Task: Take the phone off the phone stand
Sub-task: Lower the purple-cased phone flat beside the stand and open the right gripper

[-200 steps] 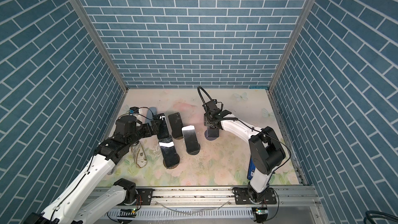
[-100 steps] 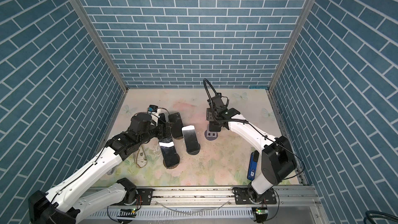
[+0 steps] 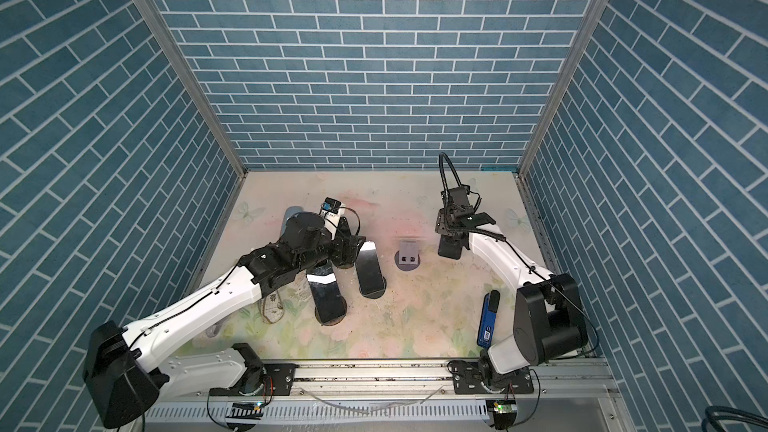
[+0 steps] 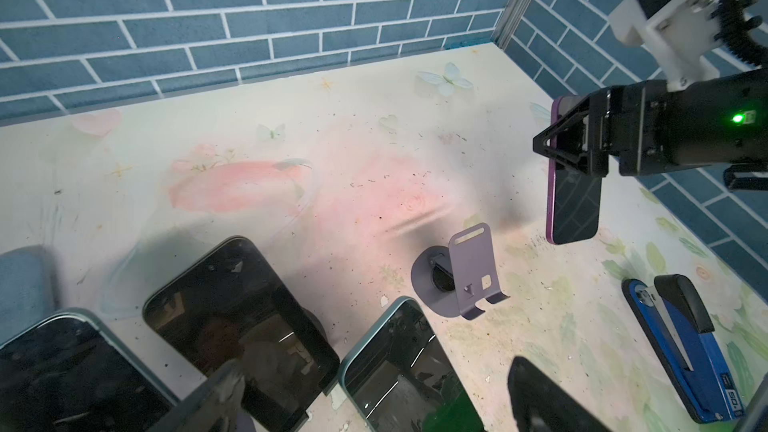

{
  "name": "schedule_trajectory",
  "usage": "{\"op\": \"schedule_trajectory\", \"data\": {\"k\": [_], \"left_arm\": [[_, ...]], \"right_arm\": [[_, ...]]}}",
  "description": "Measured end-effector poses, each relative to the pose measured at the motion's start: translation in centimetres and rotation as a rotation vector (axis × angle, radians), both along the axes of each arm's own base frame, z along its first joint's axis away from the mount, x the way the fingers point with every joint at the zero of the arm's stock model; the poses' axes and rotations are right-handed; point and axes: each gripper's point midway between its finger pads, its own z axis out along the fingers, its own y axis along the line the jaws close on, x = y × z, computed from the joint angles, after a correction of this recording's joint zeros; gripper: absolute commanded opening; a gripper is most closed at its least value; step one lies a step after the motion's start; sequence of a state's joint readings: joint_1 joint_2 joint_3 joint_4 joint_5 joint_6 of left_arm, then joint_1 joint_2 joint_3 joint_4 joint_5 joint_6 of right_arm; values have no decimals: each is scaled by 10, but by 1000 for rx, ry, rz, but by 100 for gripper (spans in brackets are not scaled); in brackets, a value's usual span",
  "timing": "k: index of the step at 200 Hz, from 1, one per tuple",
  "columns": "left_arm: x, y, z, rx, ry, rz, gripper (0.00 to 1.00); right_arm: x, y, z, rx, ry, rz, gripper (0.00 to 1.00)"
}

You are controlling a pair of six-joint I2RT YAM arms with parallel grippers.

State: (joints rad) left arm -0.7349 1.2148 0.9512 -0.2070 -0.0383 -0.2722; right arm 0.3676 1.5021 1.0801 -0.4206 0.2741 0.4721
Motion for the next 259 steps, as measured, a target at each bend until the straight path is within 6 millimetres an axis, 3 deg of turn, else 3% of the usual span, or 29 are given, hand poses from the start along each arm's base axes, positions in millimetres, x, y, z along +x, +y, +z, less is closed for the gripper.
{"op": "schedule_trajectory", "data": {"k": [38, 102, 173, 259], "left_arm": [[2, -10, -5, 3, 3, -20, 100], [4, -9, -6, 13, 0, -13, 100], [4, -8, -6, 23, -10, -12, 100], [6, -6, -6, 31, -16, -2, 100]], "right_arm": [[0, 4, -35, -11, 72, 39, 44], [5, 23, -95, -4, 210, 130, 51], [44, 47, -97, 13, 205, 210, 54], [60, 57, -113, 6, 249, 240, 60]]}}
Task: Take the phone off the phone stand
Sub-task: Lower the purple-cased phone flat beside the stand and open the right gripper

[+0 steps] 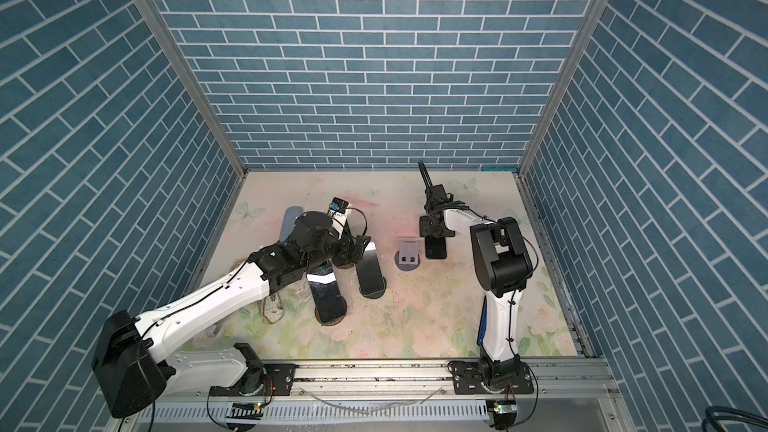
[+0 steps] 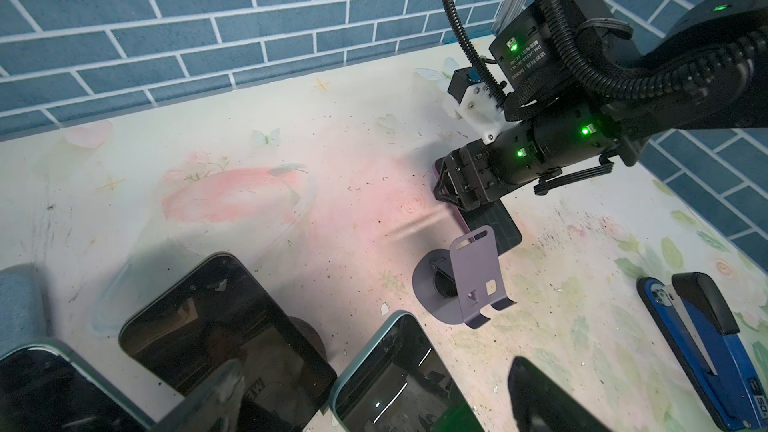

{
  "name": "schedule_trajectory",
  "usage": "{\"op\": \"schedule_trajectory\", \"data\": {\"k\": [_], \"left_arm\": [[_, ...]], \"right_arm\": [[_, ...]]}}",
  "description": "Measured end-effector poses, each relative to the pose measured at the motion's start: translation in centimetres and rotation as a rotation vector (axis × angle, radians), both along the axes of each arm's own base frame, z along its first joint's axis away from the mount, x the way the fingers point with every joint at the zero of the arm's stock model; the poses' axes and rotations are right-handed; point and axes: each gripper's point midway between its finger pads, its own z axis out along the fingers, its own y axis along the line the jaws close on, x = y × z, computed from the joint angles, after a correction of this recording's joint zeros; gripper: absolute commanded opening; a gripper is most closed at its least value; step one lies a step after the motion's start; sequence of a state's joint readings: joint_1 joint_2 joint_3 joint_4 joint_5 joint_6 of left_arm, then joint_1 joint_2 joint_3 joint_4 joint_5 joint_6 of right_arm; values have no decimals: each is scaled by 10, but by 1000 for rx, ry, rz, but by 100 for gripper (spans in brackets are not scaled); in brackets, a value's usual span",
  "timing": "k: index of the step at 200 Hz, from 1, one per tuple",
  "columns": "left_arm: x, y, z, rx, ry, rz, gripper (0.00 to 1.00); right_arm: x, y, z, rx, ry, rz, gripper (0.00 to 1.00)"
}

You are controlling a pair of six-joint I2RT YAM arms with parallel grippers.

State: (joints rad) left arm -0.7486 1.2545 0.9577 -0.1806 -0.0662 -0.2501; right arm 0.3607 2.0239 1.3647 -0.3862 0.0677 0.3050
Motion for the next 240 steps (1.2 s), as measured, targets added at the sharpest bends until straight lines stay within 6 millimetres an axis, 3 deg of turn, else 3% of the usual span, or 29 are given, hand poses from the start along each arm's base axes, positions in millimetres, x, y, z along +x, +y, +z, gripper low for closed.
{"op": "schedule_trajectory", "data": {"k": [240], "left_arm": [[3, 1, 4, -9, -22, 14, 100]], "right_arm": [[9, -1, -1, -12, -25, -10, 80]]}}
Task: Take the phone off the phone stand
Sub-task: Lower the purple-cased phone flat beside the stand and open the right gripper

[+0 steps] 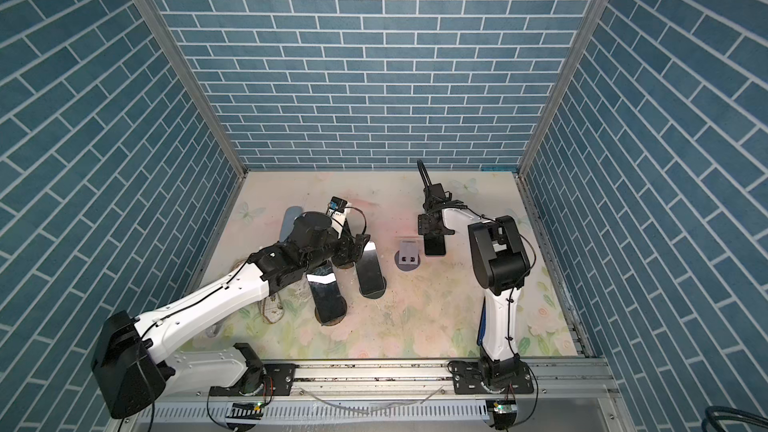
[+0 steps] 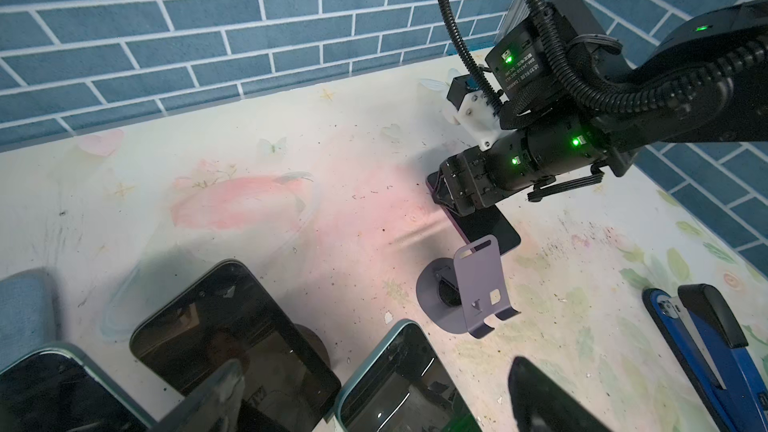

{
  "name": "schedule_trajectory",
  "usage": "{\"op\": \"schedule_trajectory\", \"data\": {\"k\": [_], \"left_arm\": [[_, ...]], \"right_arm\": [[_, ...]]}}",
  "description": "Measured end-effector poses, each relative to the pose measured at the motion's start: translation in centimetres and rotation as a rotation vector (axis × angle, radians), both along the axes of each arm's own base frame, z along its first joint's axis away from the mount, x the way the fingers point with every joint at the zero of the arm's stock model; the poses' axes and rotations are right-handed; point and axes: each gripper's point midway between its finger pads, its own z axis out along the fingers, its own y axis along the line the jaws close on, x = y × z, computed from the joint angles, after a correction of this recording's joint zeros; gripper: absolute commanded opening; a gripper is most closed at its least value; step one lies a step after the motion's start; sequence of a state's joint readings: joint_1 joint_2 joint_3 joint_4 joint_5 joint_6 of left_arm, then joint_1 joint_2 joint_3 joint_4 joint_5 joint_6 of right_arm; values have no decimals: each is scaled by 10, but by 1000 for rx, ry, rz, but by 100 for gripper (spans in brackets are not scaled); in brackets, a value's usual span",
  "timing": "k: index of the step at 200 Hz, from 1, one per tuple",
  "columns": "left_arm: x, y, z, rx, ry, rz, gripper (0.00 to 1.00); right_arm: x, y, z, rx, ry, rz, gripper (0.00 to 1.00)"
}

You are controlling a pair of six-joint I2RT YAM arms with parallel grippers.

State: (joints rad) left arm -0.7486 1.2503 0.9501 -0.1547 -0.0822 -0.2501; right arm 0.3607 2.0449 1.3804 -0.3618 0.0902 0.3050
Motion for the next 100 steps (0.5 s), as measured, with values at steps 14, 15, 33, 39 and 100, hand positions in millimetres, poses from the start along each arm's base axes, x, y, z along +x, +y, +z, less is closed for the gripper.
{"op": "schedule_trajectory", "data": {"k": [14, 15, 33, 39, 100], "left_arm": [[0, 0, 0, -1, -1, 0, 100], [0, 0, 0, -1, -1, 0, 100], [0, 0, 1, -2, -2, 1, 100], [0, 0, 0, -1, -2, 1, 100], [1, 1, 0, 1, -4, 6, 100]], "right_arm": [[0, 0, 0, 0, -1, 0, 80], [0, 0, 0, 0, -1, 0, 80], [0, 0, 0, 0, -2, 0, 81], [1, 0, 0, 0, -3, 0, 81], [0, -1, 1, -6, 0, -4, 81]]}}
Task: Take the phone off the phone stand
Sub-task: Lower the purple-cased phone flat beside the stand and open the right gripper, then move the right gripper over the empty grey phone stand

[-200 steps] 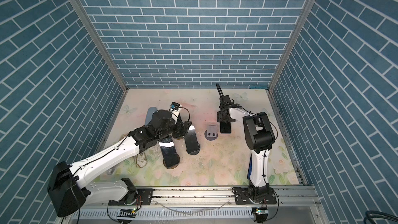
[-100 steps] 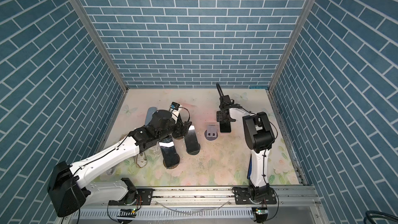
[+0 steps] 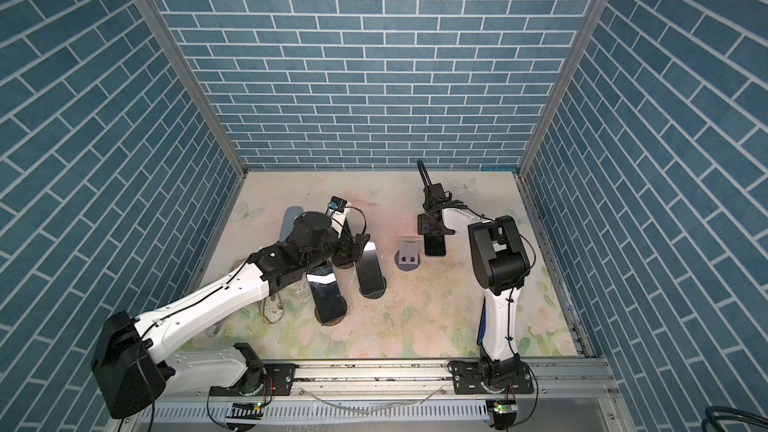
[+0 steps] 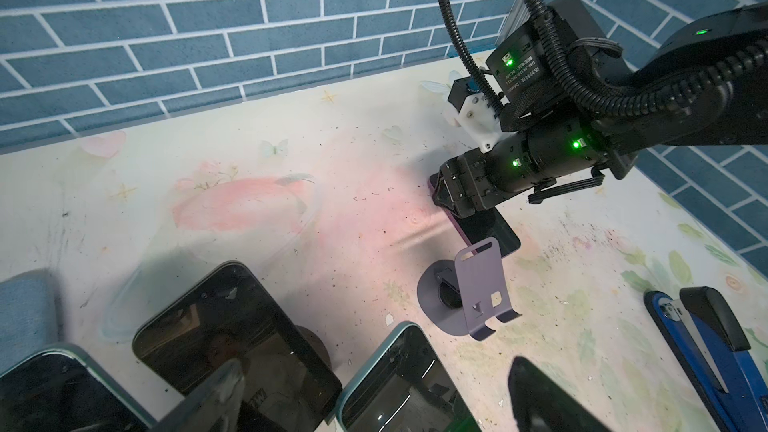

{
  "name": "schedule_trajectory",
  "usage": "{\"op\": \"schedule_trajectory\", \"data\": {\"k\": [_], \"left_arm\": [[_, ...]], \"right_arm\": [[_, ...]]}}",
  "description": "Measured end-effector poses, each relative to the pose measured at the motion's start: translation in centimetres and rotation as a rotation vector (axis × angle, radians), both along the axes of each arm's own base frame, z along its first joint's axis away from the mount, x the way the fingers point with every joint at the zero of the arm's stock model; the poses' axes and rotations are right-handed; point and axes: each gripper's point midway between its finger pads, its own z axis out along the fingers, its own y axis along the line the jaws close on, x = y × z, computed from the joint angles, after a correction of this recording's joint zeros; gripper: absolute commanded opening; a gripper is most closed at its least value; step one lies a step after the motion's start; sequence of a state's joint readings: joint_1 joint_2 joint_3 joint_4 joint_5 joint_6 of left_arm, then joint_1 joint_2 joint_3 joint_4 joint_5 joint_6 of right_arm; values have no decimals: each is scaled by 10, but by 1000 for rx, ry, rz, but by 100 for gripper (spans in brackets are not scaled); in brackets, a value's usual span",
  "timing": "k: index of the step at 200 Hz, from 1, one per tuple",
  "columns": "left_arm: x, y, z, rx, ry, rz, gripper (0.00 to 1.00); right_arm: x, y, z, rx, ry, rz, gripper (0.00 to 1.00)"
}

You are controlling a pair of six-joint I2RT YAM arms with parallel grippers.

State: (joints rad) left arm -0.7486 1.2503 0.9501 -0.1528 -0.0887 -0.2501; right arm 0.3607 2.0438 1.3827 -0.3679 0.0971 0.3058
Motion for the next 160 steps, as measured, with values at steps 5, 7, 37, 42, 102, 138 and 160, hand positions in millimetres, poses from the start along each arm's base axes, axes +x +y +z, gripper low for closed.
{"op": "schedule_trajectory", "data": {"k": [5, 7, 37, 42, 102, 138, 160], "left_arm": [[0, 0, 0, 1, 0, 1, 100], [0, 0, 0, 1, 0, 1, 100], [0, 2, -2, 9, 4, 6, 100], [0, 2, -2, 10, 4, 7, 100], [-3, 8, -8, 22, 5, 21, 100], [-3, 9, -7, 20, 1, 22, 100], [-4, 10, -5, 16, -2, 23, 100]], "right_arm": [[0, 0, 0, -2, 1, -1, 81], [-1, -1, 0, -3, 2, -1, 81], [-5, -6, 11, -20, 1, -9, 82], [-5, -6, 16, -20, -8, -11, 82], [-7, -5, 124, 28, -222, -19, 82], [-30, 23, 158, 59, -276, 46, 83], [-49, 41, 153, 70, -248, 86, 83]]}}
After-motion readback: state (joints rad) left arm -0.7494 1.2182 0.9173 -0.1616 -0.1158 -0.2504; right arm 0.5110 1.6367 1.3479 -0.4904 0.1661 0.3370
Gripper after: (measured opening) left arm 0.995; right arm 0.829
